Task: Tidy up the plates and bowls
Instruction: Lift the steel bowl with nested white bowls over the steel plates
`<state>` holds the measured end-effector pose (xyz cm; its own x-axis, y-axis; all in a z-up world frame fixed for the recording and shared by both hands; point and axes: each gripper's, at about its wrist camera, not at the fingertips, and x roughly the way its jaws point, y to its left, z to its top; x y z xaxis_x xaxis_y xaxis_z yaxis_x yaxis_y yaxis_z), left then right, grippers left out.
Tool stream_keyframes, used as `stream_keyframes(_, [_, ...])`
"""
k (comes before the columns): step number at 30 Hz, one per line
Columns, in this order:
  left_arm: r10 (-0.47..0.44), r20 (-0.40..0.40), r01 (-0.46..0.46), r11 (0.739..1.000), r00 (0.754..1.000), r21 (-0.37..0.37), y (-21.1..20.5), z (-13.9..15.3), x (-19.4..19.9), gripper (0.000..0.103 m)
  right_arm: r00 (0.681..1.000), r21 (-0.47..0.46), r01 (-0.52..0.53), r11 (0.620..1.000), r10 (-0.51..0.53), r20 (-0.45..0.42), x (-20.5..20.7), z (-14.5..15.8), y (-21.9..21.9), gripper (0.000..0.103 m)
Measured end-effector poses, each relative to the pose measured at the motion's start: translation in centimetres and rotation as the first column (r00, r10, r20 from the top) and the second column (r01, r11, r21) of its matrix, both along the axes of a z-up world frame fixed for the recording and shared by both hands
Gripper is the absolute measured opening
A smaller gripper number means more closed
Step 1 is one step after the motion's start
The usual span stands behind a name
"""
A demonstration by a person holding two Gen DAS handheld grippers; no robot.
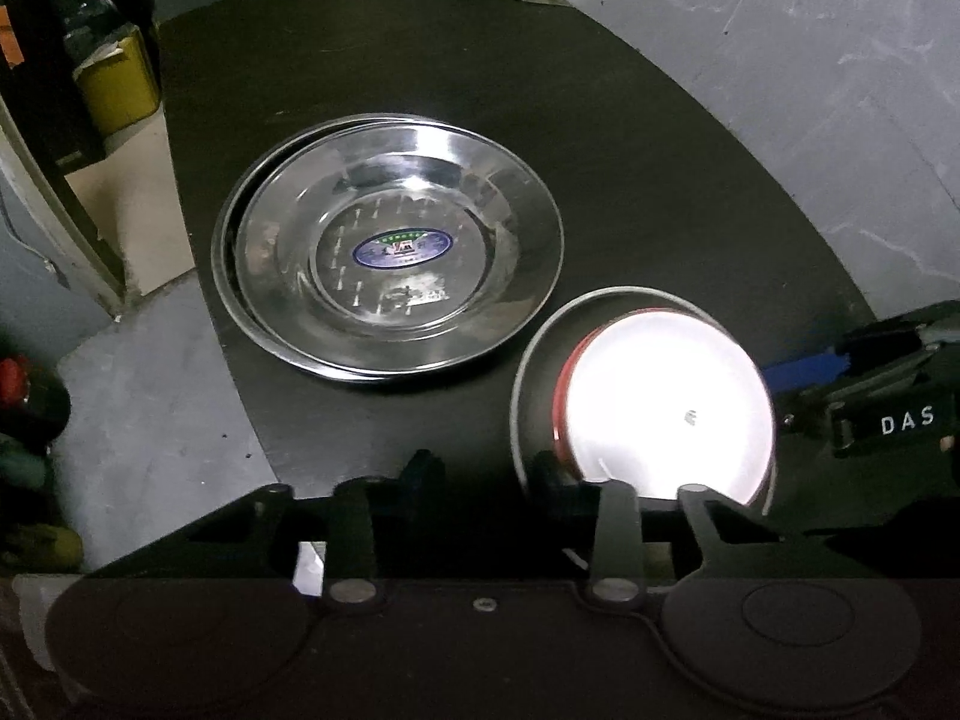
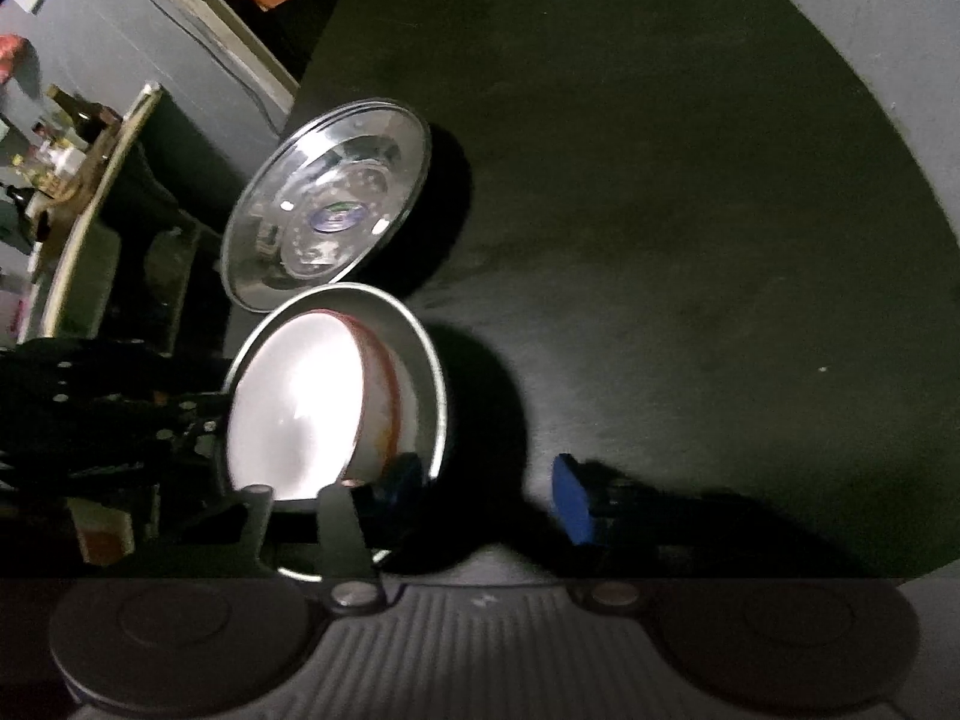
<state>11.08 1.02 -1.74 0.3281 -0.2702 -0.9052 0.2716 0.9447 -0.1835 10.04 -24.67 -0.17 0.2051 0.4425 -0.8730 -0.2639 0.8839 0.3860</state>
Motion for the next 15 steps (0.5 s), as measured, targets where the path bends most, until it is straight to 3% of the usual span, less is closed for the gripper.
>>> stream_keyframes(4, [-0.005,-0.002,0.005,1.0,1.0,-0.031,-0.21,0.08,-0.06,0.018,1.0,0.064,-0.001,0.998,0.002,-0.015,-0.02,-0.27,-0.17,0.032])
stream_keyframes(6, [-0.021,-0.003,0.021,0.999,1.0,-0.045,-0.39,0.16,-0.15,0.011,1.0,0.099,-0.016,0.995,0.017,-0.017,-0.06,-0.36,-0.18,0.019])
stream_keyframes(7, [-0.028,-0.001,0.027,0.999,1.0,-0.041,-0.54,0.17,-0.2,0.012,1.0,0.094,-0.024,0.995,0.025,-0.011,-0.08,-0.31,0.04,0.017])
stream_keyframes(15, [-0.026,-0.001,0.026,0.999,1.0,-0.041,-0.55,0.2,-0.21,0.012,0.999,0.085,-0.031,0.996,0.032,-0.005,0.03,-0.34,0.4,0.017])
